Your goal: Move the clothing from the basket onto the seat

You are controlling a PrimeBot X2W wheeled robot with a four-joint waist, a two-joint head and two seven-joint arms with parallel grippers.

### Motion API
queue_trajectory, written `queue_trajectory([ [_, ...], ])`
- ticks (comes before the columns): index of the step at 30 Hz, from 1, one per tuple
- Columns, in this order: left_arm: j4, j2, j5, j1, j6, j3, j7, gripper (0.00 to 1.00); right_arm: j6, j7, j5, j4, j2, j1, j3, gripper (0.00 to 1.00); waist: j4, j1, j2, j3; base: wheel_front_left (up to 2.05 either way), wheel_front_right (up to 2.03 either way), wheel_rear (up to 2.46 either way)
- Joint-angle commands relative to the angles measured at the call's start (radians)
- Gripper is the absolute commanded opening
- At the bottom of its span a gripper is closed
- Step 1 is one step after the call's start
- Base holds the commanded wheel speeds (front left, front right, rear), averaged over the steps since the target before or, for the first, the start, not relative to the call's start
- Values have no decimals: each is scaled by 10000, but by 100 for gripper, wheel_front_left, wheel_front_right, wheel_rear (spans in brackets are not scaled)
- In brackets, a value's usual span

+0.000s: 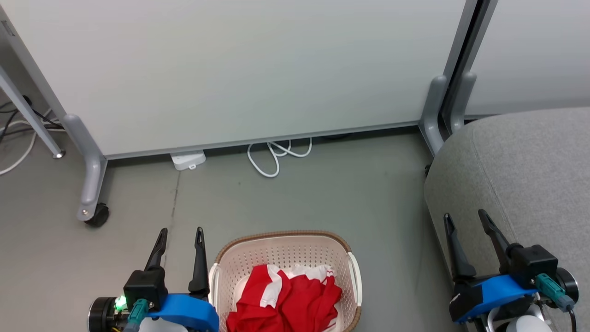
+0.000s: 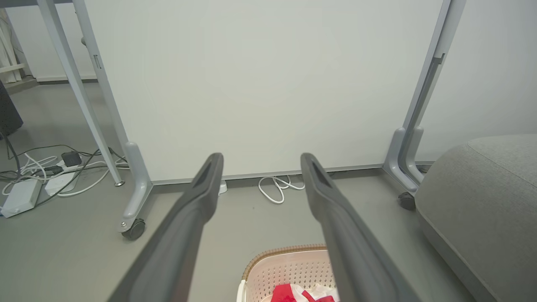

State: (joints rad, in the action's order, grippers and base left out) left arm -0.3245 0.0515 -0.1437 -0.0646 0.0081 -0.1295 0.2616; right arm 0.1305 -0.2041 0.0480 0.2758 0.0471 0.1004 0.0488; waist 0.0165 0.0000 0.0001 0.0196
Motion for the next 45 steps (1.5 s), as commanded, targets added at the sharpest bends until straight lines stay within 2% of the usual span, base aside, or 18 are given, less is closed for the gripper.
queue_trajectory([
  [1,-57,-13,49,-223,-70,-11,51,100,4,-55,93,-55,58,160,-14,100,-93,0,-1,229,0,0,0],
  [11,-1099,392,393,-1556,-434,-285,-21,100,4,-204,249,-523,57,1205,-427,100,-934,0,-1,2448,0,0,0],
  [18,-2325,914,618,-3096,-832,-603,-580,100,4,-426,654,-662,46,2165,-938,100,-1809,0,-1,4396,0,0,0],
  [26,-3691,1605,735,-4814,-1212,-1012,-1689,100,3,-608,1256,-632,40,3035,-1549,100,-2832,0,-1,6326,0,0,0],
  [30,-4300,1946,713,-5536,-1291,-1206,-2267,100,4,-617,1515,-873,35,3353,-1794,100,-3230,0,-1,7073,0,0,0],
  [40,-5714,2347,478,-6696,-1315,-1260,-3894,100,3,-617,1911,-1582,37,3769,-2652,100,-3855,0,-1,8269,0,0,0],
  [45,-6162,2635,595,-7018,-990,-1272,-4447,100,4,-618,2128,-1731,35,3696,-2971,100,-4033,0,-1,8603,0,0,0],
])
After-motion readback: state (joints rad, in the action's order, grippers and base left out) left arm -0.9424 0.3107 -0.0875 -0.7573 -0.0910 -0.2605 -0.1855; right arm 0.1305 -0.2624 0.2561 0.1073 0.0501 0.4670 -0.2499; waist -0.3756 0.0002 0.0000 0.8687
